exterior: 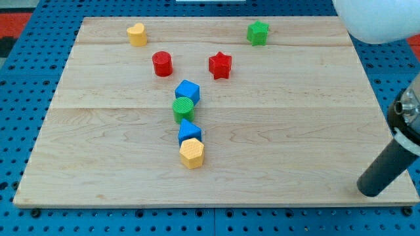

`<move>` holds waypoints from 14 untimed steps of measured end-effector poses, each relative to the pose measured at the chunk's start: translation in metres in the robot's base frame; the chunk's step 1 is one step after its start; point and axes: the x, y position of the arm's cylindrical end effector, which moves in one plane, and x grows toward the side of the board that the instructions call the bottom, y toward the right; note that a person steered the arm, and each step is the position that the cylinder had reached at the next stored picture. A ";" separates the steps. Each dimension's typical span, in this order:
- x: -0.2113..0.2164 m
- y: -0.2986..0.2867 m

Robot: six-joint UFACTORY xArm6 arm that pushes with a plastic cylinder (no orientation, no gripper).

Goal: Slide the yellow hexagon left a bit

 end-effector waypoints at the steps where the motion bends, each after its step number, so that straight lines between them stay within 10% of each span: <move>1: 0.000 0.022; 6: -0.001 0.036; 11: -0.053 -0.233; 14: -0.040 -0.268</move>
